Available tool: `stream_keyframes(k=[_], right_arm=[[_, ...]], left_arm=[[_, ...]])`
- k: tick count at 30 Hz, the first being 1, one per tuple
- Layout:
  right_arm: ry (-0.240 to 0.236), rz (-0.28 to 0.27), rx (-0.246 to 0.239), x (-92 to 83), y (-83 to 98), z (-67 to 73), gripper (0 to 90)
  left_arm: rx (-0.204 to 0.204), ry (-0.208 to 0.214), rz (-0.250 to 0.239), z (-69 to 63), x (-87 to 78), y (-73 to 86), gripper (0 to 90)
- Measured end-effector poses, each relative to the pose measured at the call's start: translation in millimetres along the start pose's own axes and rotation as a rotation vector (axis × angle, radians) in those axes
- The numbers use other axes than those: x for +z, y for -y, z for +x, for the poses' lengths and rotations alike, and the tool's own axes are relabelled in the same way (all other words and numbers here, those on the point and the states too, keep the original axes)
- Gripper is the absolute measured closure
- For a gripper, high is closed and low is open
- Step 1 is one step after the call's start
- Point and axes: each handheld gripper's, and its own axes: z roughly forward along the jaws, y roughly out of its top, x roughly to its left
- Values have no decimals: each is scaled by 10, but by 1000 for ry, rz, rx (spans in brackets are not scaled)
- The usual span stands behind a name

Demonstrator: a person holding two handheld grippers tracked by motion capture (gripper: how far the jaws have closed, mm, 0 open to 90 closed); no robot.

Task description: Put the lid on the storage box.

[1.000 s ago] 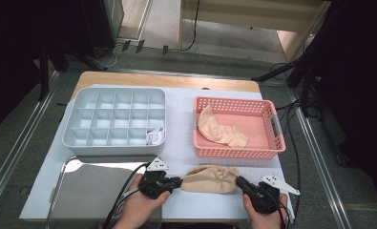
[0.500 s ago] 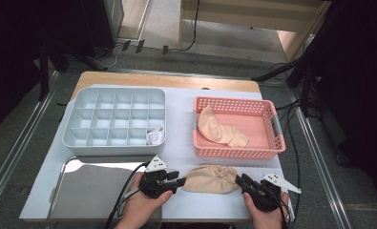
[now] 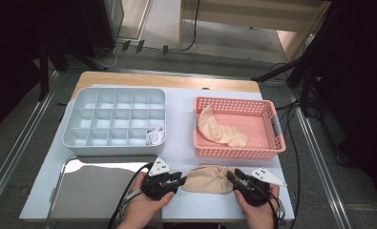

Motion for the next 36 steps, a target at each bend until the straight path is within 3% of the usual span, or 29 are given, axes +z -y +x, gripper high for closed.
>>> stream_keyframes(k=[2, 5, 12, 15, 22, 26, 31, 36], right_arm=[[-3, 16, 3, -23, 3, -1, 867], [-18, -6, 40, -103, -17, -21, 896], [8, -63, 64, -211, -33, -75, 898], [10, -41, 70, -139, -11, -113, 897], [100, -38, 85, -73, 5, -129, 897], [99, -36, 92, -74, 33, -142, 892], [84, -48, 129, -102, 47, -191, 878], [65, -75, 156, -142, 60, -233, 780]], left_arm=[[4, 6, 19, 1, 17, 14, 748], [9, 15, 27, -19, 26, 27, 777], [6, 13, -8, -32, 15, 4, 811], [-2, 16, -6, -20, 28, 0, 756], [-27, 33, -12, 7, 44, -14, 668], [-26, 58, -3, -7, 78, -19, 635], [-19, 48, -5, -26, 150, -35, 583], [-17, 32, 17, -70, 244, -75, 564]])
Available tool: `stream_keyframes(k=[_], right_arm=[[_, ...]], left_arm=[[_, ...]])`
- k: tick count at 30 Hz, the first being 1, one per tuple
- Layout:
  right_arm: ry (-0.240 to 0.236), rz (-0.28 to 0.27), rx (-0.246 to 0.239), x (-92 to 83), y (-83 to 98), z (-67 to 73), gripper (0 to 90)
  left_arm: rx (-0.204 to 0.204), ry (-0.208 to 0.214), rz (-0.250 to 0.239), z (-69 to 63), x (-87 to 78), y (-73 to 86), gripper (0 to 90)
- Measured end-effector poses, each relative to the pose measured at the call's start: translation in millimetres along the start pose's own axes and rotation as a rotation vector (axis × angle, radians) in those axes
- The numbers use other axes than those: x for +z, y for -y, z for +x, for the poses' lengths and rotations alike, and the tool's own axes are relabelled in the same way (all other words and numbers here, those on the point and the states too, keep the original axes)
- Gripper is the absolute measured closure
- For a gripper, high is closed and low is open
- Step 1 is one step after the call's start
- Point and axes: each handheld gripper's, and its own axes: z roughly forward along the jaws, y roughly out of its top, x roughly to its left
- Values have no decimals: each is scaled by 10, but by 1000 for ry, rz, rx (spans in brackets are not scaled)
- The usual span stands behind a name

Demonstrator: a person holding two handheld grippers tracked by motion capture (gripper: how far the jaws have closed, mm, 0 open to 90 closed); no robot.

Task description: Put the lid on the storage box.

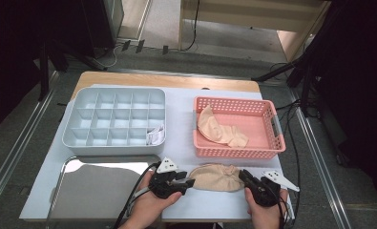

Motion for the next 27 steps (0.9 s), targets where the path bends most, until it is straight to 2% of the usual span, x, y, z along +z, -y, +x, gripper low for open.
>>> stream_keyframes(k=[5, 9, 13, 15, 16, 18, 21, 22, 24, 25, 27], right_arm=[[-5, -9, 31, -186, 56, -56, 730], [-11, 31, 61, -151, 126, -71, 686], [-16, 46, 39, -59, 137, 2, 664], [-16, 51, 34, -27, 135, 38, 707], [-16, 57, 28, -16, 131, 49, 774], [-24, 69, 36, -6, 119, 63, 825], [-49, 86, 56, -64, 81, 84, 839], [-62, 88, 57, -120, 61, 107, 839], [-55, 97, 44, -258, 13, 169, 840], [-59, 101, 38, -315, -9, 186, 840], [-60, 120, 29, -351, -7, 184, 839]], left_arm=[[-21, -43, 21, 3, 82, -64, 582], [-25, -60, 50, -2, 126, -106, 665], [-35, -26, 83, 29, 149, -117, 825], [-37, -15, 84, 31, 143, -115, 867], [-41, 13, 96, 32, 126, -118, 873], [-56, 55, 98, 26, 80, -120, 876], [-93, 140, 104, -5, -49, -109, 878], [-105, 172, 107, -20, -93, -96, 878], [-127, 215, 109, -27, -162, -53, 877], [-137, 218, 109, -22, -171, -27, 876], [-136, 187, 123, 15, -137, 21, 871]])
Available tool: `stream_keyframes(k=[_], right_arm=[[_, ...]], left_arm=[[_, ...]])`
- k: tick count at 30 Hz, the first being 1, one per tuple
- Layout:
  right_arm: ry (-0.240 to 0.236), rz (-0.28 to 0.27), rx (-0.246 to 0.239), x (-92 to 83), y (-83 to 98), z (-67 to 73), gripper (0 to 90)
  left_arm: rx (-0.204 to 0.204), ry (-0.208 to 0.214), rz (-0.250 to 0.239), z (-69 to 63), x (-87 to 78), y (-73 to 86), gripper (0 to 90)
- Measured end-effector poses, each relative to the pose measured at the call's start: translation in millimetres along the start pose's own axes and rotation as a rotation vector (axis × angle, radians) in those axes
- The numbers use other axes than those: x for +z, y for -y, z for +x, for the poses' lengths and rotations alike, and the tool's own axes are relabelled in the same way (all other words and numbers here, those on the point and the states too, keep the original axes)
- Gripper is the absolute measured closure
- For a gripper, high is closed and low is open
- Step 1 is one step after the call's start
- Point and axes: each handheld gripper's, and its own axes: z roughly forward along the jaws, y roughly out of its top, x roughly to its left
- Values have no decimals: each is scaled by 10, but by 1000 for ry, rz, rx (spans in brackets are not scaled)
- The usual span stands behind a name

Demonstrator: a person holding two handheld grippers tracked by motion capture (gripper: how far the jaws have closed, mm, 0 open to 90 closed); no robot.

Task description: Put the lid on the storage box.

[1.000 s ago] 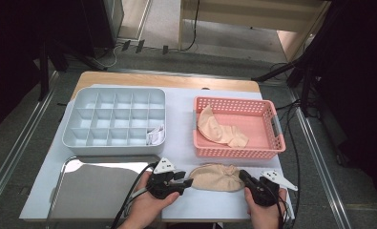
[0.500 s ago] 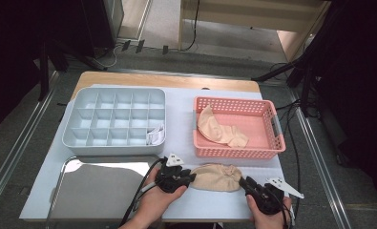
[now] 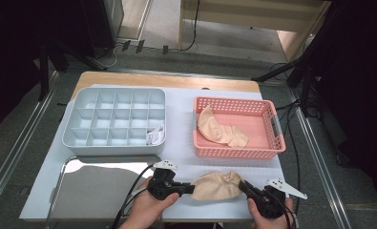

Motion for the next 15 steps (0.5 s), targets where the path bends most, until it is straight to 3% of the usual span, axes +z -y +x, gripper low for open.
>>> stream_keyframes(k=[4, 7, 13, 15], right_arm=[[11, 22, 3, 167, 75, -36, 838], [20, -4, -4, 175, 58, -7, 837], [-11, -70, -6, 30, 6, 67, 831], [-19, -78, -17, 13, -6, 117, 830]], left_arm=[[31, -87, -2, 18, 52, 37, 841], [65, -129, -38, -12, 25, 32, 766], [55, -122, -45, 22, 20, 23, 768], [65, -122, -60, 7, 19, 25, 720]])
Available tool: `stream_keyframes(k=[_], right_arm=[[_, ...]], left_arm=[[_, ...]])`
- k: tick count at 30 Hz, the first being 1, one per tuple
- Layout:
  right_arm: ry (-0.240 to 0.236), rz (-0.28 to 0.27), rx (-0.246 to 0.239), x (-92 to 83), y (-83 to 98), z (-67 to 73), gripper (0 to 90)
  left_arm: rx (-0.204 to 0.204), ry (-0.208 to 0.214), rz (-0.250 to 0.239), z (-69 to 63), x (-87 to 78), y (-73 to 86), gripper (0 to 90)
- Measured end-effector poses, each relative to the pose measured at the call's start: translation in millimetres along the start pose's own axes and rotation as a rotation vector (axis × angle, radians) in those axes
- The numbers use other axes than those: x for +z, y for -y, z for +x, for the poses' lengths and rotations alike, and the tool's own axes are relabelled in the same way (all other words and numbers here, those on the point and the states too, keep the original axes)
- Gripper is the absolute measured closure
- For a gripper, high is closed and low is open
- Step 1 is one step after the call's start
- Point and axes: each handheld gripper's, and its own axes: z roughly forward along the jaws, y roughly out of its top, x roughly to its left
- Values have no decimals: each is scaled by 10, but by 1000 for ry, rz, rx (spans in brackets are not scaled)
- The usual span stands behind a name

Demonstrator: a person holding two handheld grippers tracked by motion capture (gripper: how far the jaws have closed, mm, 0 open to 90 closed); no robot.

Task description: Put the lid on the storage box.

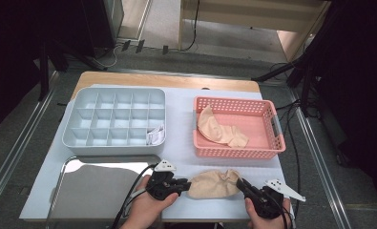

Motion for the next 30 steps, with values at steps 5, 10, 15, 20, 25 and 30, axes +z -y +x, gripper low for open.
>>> stream_keyframes(k=[5, 10, 15, 20, 25, 30], right_arm=[[-46, -34, -39, 2, -33, 240, 830], [-89, -29, -125, 109, -3, 573, 829], [-137, 26, -209, 308, 99, 861, 829], [-162, 96, -268, 494, 204, 983, 816], [-270, 109, -218, 491, 235, 886, 664], [-360, 16, -204, 237, 152, 785, 676]], left_arm=[[-8, 6, 7, 4, 14, 2, 821], [-15, 8, 13, 22, 28, 1, 865], [-26, 20, 16, 34, 42, 2, 877], [-27, 22, 17, 34, 49, 4, 876], [-33, 24, 19, 77, 26, 12, 856], [-41, 25, 13, 89, 19, 23, 821]])
